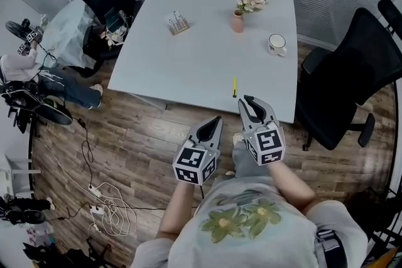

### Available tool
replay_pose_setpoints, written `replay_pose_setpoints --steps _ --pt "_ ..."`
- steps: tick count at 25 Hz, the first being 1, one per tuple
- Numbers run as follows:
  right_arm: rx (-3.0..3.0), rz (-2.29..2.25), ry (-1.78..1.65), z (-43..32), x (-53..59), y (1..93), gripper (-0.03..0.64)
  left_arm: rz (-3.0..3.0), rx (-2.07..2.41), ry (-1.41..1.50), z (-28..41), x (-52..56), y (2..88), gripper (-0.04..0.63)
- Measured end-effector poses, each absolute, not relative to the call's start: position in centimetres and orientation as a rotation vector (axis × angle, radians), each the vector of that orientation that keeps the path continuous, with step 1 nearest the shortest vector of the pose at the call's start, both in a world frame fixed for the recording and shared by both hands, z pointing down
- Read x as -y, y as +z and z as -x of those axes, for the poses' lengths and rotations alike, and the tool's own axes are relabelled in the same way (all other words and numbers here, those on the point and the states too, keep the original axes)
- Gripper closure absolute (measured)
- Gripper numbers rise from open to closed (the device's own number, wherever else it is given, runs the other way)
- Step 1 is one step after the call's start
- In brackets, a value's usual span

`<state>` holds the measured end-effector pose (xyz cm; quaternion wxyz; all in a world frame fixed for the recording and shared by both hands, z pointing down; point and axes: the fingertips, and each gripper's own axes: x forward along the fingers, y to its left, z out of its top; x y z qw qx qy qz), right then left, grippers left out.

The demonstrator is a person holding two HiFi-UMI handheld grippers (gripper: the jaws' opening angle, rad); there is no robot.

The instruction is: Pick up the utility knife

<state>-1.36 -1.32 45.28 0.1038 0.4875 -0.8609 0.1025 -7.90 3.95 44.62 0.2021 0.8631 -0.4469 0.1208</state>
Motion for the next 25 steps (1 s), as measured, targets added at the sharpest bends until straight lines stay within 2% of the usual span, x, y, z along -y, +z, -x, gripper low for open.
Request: replay_pose_setpoints --steps 2,6,9,25 --pt "2.527 -1.447 0.315 1.4 2.4 45.8 0.541 -2.398 1.252 0.331 8.3 -3.1 44.9 0.594" --pt "2.487 -1.467 0.356 1.2 4.3 47.2 0.452 -2.384 1.259 0.322 8.8 -1.5 45.1 0.594" --pt "2.456 -1.471 0.389 1.4 5.4 48.4 0.422 -2.375 1.266 0.324 9.2 -0.3 45.3 0.594" --pt "2.333 -1.45 0.519 2.1 10.0 54.3 0.422 -2.326 1.279 0.359 10.4 4.7 46.8 0.594"
